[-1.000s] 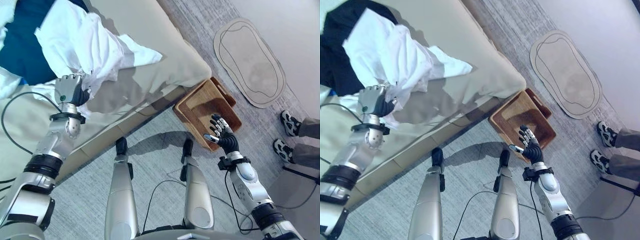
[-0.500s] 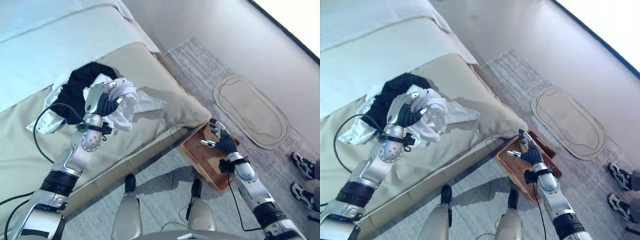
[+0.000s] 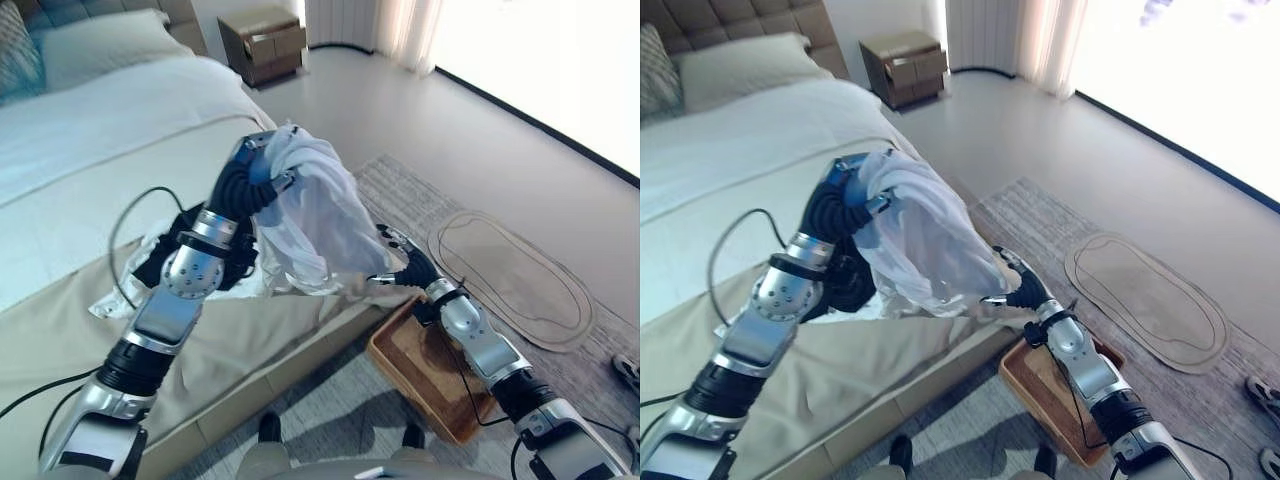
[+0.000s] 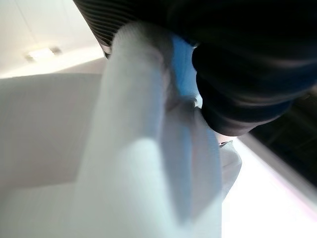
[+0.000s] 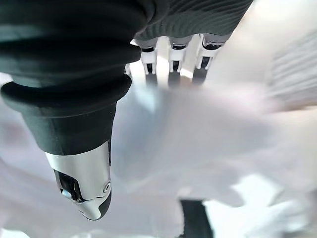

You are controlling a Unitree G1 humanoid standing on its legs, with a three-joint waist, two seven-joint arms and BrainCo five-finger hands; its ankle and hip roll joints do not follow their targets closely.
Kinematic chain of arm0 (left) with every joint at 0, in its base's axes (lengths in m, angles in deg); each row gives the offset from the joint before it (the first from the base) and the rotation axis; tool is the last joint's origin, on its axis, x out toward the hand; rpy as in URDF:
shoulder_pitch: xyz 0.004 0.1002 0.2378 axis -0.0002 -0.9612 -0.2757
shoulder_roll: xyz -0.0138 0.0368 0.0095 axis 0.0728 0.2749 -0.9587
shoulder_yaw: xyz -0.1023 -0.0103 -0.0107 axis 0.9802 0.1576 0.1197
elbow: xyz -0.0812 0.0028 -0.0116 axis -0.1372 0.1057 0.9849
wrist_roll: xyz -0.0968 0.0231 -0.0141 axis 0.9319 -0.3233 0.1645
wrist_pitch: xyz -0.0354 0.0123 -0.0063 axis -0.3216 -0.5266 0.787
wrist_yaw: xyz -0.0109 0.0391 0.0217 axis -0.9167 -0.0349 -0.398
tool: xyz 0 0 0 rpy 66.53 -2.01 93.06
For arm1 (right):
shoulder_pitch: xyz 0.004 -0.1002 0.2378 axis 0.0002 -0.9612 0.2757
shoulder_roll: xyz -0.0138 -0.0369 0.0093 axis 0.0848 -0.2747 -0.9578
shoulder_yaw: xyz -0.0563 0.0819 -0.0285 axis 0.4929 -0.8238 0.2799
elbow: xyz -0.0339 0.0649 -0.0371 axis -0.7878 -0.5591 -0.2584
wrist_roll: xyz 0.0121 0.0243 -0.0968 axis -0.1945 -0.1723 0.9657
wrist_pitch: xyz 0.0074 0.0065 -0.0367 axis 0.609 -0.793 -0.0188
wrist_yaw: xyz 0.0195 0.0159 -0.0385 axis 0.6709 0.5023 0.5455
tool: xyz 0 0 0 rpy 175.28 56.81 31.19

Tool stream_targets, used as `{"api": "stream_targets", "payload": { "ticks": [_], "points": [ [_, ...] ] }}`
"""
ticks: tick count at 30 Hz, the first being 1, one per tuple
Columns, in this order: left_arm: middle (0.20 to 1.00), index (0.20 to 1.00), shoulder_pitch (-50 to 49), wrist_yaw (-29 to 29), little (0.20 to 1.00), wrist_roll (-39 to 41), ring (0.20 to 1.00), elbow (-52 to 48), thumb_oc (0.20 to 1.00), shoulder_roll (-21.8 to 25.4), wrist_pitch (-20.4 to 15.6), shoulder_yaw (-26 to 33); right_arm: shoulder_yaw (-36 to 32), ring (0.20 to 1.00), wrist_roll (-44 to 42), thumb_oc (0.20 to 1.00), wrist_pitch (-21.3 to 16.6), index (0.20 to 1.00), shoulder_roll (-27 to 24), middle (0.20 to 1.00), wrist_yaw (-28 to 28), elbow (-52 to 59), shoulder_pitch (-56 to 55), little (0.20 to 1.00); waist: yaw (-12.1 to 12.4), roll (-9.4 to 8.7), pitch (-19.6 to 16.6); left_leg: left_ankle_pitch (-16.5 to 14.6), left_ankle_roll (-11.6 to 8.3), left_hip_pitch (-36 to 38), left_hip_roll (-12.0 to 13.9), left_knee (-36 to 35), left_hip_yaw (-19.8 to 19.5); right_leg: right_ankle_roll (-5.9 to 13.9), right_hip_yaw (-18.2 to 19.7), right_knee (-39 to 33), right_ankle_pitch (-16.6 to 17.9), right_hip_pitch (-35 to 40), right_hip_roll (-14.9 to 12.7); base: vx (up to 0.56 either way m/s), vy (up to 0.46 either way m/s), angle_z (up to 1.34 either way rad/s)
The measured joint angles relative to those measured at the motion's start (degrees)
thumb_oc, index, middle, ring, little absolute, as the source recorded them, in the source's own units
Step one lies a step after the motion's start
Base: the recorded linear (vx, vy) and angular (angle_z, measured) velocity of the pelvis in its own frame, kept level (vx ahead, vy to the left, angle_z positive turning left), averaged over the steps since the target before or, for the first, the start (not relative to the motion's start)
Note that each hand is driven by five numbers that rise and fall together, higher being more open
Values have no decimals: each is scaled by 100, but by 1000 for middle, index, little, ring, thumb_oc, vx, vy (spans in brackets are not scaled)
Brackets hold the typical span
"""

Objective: Pick up clothes into the bucket

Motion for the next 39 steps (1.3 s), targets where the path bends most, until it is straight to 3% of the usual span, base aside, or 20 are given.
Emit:
{"api": "stream_targets", "payload": {
  "ticks": [8, 18, 31, 32, 33, 39],
  "points": [
    [200, 200, 45, 291, 200, 669, 200, -112, 200, -108, 96, -204, 215, 1000, -101, 1000, 131, 1000, 204, 1000, -169, -28, -3, 1000, 63, 29, -103, 18, -8, 115, 50, -18, -1, -3, 2, -1, -4, 100, 53, 14, -10, -1],
    [200, 200, -16, 466, 200, 976, 200, -117, 200, -699, 246, -866, 478, 1000, -845, 1000, 162, 1000, 724, 1000, -289, 0, -3, 1000, 63, 27, -175, 113, 39, 190, 52, -146, 5, -7, 11, -1, -2, 130, 54, 0, 0, 0],
    [200, 200, -23, 603, 200, 1378, 200, -113, 200, -881, 347, -1069, 906, 1000, -1558, 1000, 247, 1000, 800, 1000, -565, 98, 23, 1000, 74, 22, -293, 119, 48, 288, 54, -185, 10, -6, 9, -1, -4, 203, 54, 0, 0, 0],
    [200, 200, -22, 602, 200, 1440, 200, -113, 200, -917, 361, -1166, 927, 517, -1645, 517, 248, 517, 839, 517, -569, 99, 26, 517, 73, 21, -305, 119, 49, 288, 54, -193, 10, -6, 9, -1, -4, 203, 54, 0, 0, 0],
    [200, 200, -22, 604, 200, 1443, 200, -113, 200, -923, 366, -1214, 952, 200, -1691, 200, 247, 200, 854, 200, -574, 99, 30, 200, 73, 23, -315, 119, 49, 288, 54, -198, 10, -6, 9, -1, -4, 202, 54, 0, 0, 0],
    [200, 200, -55, 615, 200, 1439, 200, -113, 200, -855, 390, -1241, 1064, 200, -2000, 200, 247, 200, 863, 200, -665, 98, 17, 200, 70, 25, -371, 119, 49, 288, 54, -203, 9, -6, 5, -1, -4, 201, 54, 0, 0, 0]
  ]
}}
